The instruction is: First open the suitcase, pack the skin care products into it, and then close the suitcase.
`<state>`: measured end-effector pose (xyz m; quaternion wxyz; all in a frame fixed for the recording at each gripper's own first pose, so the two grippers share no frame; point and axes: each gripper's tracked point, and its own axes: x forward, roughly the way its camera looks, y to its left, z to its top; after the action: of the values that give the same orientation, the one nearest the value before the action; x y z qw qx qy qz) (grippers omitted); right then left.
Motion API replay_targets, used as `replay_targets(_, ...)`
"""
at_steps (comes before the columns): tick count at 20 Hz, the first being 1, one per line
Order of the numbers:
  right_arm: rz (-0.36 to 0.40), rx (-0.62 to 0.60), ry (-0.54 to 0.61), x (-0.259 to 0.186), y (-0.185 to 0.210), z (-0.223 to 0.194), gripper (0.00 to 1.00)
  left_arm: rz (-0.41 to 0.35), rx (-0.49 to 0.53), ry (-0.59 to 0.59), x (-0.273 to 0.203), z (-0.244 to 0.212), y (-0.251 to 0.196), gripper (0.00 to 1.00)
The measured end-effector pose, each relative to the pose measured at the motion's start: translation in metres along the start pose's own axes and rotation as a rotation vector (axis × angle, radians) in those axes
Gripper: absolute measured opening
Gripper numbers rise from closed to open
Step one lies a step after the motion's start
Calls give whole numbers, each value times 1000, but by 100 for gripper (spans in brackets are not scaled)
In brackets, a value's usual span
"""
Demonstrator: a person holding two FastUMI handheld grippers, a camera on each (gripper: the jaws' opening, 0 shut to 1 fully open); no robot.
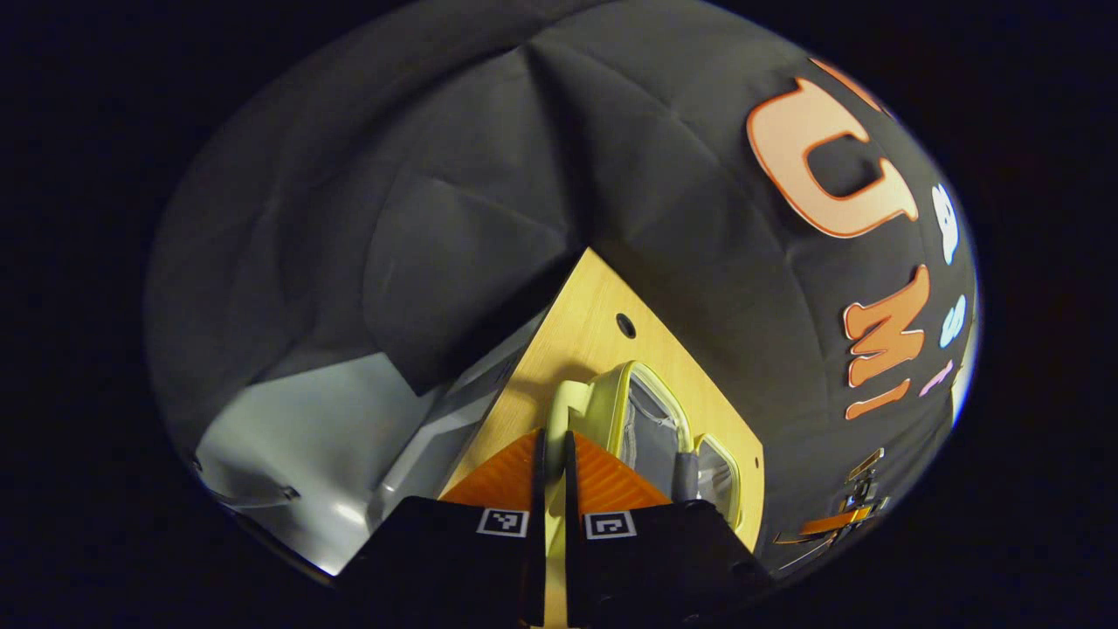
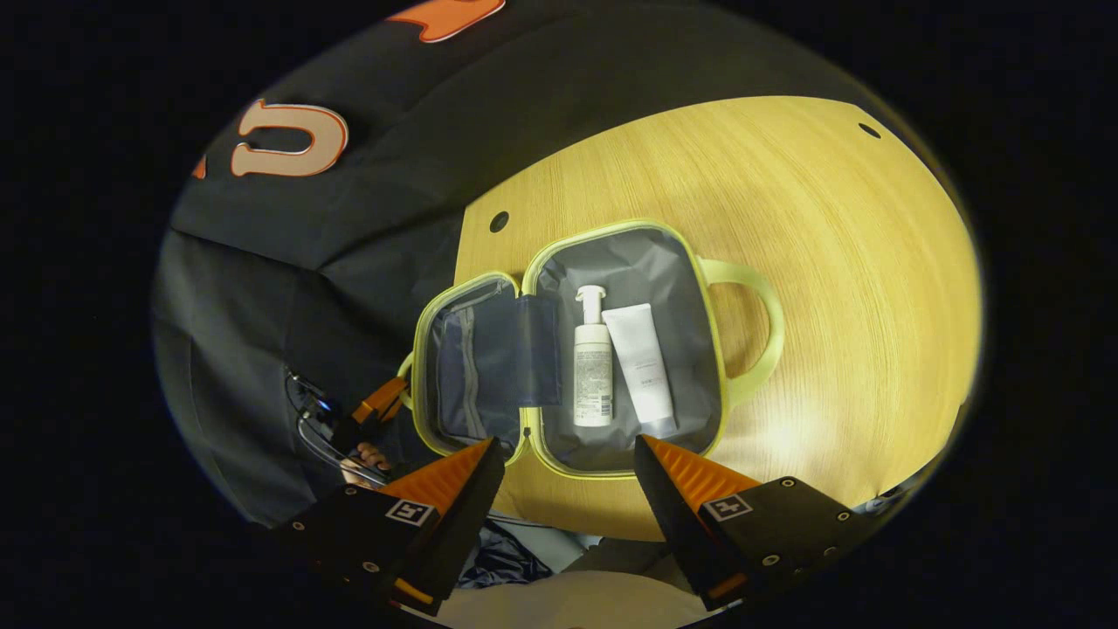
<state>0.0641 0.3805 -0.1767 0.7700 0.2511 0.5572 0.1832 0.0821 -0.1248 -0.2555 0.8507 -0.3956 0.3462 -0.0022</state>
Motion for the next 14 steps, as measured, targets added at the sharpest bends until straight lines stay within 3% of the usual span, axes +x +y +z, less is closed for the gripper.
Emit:
replay_targets(7,43,28,-67,-31,-45,15,95,22,127,-76,-81,24,-123,10)
replay_targets(14,95,50,-91,-70,-103,21,96,54,328,-117,-91,-14,-278,10)
